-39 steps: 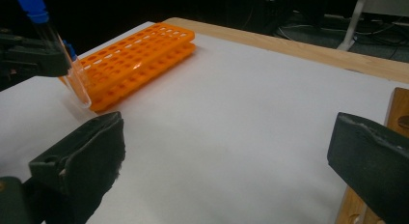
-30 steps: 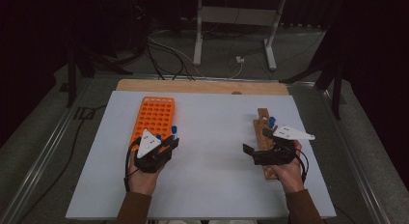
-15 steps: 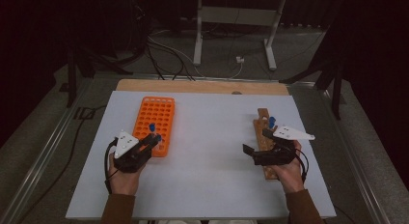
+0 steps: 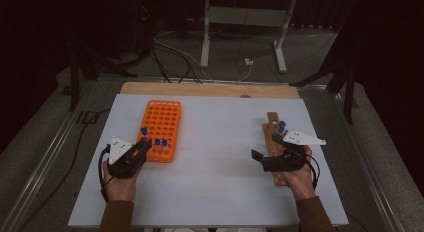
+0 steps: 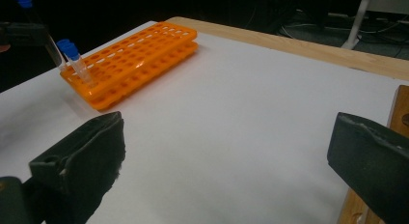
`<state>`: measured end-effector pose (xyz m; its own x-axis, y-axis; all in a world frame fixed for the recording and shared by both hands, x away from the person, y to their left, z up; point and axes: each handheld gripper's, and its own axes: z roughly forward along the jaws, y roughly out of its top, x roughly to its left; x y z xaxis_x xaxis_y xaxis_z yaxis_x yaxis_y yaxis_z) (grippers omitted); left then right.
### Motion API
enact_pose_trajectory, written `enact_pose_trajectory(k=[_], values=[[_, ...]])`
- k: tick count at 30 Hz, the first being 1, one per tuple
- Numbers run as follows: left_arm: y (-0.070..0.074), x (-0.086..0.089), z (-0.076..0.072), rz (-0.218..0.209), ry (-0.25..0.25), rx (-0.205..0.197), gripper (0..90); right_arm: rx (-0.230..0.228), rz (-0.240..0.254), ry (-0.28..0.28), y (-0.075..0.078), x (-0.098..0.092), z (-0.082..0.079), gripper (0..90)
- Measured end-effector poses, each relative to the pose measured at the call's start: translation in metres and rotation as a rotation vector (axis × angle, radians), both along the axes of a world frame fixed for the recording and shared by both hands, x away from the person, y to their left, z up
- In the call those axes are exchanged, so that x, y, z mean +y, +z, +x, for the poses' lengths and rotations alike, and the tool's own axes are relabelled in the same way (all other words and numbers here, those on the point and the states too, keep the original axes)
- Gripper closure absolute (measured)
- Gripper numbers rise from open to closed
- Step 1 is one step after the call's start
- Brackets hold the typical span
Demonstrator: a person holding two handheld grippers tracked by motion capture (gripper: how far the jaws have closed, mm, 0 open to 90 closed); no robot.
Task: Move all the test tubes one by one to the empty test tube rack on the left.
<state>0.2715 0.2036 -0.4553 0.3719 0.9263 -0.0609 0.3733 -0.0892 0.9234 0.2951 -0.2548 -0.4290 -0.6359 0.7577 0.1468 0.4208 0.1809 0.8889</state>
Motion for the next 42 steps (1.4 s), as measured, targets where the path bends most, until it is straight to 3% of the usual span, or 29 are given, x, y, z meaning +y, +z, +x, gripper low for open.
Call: enact_pose_trajectory(k=[15,18,28,36,42], values=[[-0.013,-0.006,0.016,0.057,0.039,0.025,78.2,0.001,0.0,0.003,-0.001,0.0,0.0,0.0],[-0.018,-0.008,0.019,0.047,0.034,0.04,78.2,-0.001,0.001,0.004,-0.001,0.0,0.0,0.0],[-0.035,-0.01,0.019,0.105,0.013,0.104,78.1,-0.004,0.0,0.004,-0.001,-0.002,0.0,0.0],[-0.036,-0.01,0.017,0.125,-0.003,0.116,78.2,-0.001,-0.002,0.006,-0.001,-0.001,0.0,0.0],[-0.042,-0.013,0.015,0.168,-0.008,0.124,78.2,0.002,-0.004,0.008,-0.003,0.0,0.0,0.0]])
